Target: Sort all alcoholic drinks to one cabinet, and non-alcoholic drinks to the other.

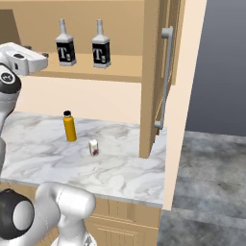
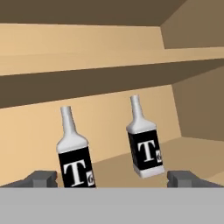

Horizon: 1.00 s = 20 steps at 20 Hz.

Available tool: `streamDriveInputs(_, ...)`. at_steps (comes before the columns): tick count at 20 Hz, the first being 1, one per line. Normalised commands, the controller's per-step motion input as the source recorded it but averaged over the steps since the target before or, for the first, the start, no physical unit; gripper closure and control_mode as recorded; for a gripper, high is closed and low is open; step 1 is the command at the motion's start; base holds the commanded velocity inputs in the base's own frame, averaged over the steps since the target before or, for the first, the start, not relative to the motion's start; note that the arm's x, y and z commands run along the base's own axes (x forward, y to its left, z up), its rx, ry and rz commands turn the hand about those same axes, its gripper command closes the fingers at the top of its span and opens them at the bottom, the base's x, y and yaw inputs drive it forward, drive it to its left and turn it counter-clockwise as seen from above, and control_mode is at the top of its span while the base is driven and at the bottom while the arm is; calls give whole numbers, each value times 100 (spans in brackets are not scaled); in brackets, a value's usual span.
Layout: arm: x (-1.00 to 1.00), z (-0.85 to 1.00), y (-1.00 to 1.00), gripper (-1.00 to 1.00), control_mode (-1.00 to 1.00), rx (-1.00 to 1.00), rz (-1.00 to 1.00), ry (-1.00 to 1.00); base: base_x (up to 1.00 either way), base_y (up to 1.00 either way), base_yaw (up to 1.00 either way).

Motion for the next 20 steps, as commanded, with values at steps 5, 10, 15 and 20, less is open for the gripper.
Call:
streamDriveInputs(5,-56,-35,0,-100,-100,0,-2,1,0,0,0)
streamDriveInputs(10,-47,-38,0,-100,-100,0,-2,3,0,0,0)
streamDriveInputs(15,-42,-45,1,-100,-100,-1,-2,2,0,0,0)
streamDriveInputs(20,-16,-51,4,-100,-100,-3,0,5,0,0,0)
